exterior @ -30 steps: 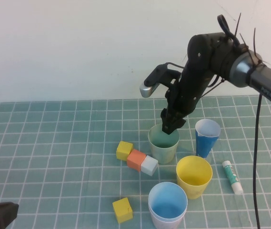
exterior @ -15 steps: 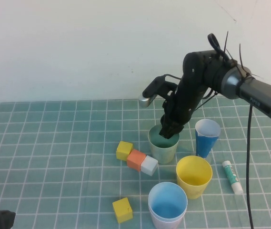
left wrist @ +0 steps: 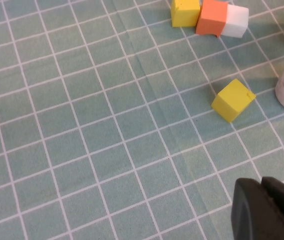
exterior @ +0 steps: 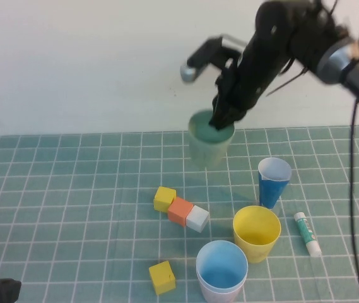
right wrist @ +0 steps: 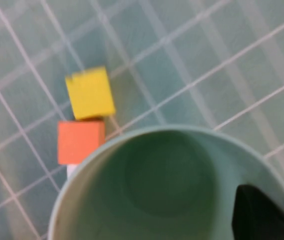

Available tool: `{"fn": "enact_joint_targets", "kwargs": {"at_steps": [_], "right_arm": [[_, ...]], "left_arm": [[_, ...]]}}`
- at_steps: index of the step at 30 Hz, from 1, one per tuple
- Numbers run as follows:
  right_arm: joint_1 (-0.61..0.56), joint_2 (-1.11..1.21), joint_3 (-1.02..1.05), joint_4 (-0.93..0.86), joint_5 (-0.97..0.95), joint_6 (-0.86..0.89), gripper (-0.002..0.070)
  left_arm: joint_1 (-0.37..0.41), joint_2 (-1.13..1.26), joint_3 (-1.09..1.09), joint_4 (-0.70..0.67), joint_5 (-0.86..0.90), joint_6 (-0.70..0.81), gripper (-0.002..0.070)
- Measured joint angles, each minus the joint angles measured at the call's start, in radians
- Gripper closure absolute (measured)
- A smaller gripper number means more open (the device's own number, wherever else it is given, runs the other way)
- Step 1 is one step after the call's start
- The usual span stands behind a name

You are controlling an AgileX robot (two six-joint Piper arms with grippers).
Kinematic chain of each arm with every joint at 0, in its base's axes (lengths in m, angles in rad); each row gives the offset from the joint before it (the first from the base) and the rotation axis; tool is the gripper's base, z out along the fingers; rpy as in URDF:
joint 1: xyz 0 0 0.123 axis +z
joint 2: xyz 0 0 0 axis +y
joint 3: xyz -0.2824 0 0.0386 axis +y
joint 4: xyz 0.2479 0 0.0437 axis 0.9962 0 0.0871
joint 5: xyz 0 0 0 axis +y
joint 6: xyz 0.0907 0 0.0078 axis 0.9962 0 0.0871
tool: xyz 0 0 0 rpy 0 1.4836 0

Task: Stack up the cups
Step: Place the green cup on the yellow cup

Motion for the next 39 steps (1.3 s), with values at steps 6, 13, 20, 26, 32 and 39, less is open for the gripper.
{"fn": "enact_joint_targets", "kwargs": {"at_steps": [6, 13, 20, 26, 32, 39], "right_arm": [[0.000, -0.270, 0.155, 0.026, 0.005, -0.013, 0.0654], [0.000, -0.578, 0.707, 0.028, -0.037, -0.049, 0.0655], [0.000, -0.616, 0.948, 0.025, -0.226, -0.048, 0.0655], [0.000, -0.552, 0.950, 0.009, -0.298, 0.006, 0.0655], [0.000, -0.492, 0.950, -0.040, -0.313, 0.076, 0.0655], [0.000, -0.470, 0.950, -0.095, -0.318, 0.129, 0.0650]], "left_arm": [[0.000, 0.000, 0.000, 0.000, -0.015, 0.001, 0.0677], [0.000, 0.000, 0.000, -0.004, -0.033, 0.001, 0.0677], [0.000, 0.000, 0.000, -0.004, -0.067, 0.001, 0.0677], [0.000, 0.000, 0.000, -0.006, -0.065, 0.001, 0.0677], [0.000, 0.000, 0.000, -0.014, -0.058, 0.002, 0.0677], [0.000, 0.000, 0.000, -0.016, -0.058, 0.002, 0.0677]]}}
